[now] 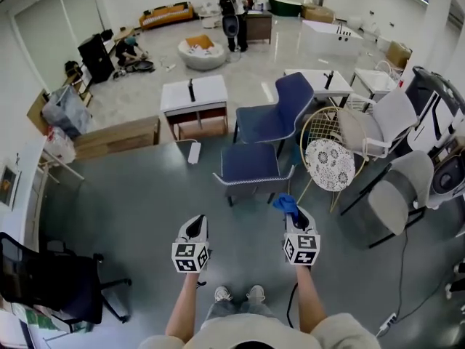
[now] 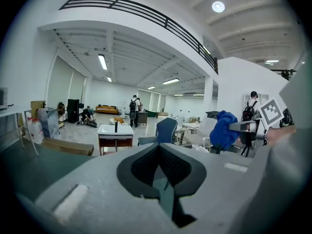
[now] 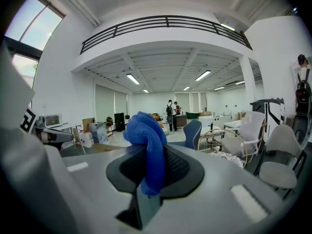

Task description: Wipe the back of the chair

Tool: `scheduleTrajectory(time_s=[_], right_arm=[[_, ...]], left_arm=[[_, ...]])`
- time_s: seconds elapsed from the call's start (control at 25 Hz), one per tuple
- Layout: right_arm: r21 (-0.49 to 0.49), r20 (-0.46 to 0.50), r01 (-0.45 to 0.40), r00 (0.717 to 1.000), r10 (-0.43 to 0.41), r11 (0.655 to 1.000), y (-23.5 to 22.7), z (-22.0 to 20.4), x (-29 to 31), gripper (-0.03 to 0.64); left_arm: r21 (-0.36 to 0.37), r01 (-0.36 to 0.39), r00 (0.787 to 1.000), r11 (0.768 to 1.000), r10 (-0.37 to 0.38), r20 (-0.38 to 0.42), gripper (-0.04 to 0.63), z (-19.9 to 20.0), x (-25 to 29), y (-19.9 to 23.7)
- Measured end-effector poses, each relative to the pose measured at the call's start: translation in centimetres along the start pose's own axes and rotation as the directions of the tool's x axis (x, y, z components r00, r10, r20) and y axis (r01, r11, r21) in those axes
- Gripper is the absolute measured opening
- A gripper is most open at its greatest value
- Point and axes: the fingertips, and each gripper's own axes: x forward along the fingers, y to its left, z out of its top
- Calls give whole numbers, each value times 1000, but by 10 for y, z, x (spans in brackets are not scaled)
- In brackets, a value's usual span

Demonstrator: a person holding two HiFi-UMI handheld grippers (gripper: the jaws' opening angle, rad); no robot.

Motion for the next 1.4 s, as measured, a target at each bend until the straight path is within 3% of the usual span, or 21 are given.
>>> scheduleTrajectory(time_s=[0.76, 1.4], right_arm=[[-38, 2, 17, 1000, -17, 999, 5, 26, -45, 66], [-12, 48, 42, 998, -42, 999, 5, 38, -46, 64]], left_arm=[[14, -35, 998, 999, 35, 51, 2, 41, -39, 13], [57, -21, 997, 998, 17, 80, 2, 62, -37, 18]])
